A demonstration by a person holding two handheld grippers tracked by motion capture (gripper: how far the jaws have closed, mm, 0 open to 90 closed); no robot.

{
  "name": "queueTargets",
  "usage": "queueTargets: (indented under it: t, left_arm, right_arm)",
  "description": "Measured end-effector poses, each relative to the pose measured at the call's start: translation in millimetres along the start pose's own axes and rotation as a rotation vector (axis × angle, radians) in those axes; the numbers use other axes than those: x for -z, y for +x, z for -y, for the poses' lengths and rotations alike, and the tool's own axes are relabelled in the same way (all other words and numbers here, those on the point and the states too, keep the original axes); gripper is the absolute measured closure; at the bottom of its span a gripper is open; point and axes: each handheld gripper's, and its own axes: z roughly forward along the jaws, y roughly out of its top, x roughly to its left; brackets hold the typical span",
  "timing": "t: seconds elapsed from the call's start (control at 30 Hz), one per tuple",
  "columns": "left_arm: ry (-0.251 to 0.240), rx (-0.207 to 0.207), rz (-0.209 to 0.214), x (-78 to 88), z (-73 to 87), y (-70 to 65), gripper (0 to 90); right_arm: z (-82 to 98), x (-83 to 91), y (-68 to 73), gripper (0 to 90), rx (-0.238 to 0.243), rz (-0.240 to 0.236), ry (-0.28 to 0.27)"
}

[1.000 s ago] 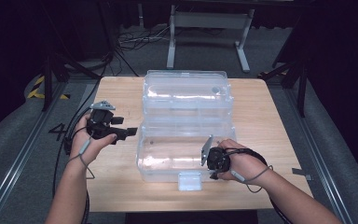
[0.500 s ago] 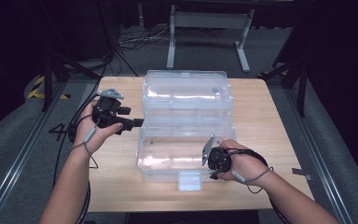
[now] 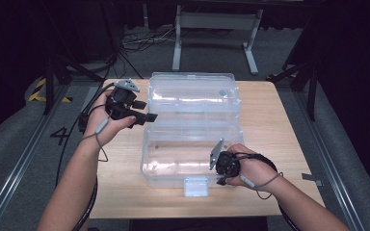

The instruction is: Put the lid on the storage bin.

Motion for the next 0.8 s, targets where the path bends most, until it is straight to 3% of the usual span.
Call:
queueTargets:
  t: [0.2, 0.47, 0.67, 0.8]
  left_arm:
    - [0.004, -0.026, 0.020, -3.3, -10.9, -1.5, 36.0]
    - [0.015, -0.092, 0.040, -19.0, -33.4, -3.7, 36.2]
    - [0.053, -0.148, 0.056, -32.4, -49.3, -2.6, 38.3]
    - [0.076, -0.162, 0.065, -38.8, -54.7, -2.7, 39.4]
  right_arm:
    - [1.1, 0.1, -0.7, 80.6, -0.003, -0.005, -0.010]
    - [2.1, -0.2, -0.6, 80.4, -0.011, -0.005, -0.018]
    - [3.7, 0.2, 0.4, 80.4, -0.029, -0.005, -0.028]
    - [4.2, 0.1, 0.2, 80.4, -0.029, -0.003, -0.032]
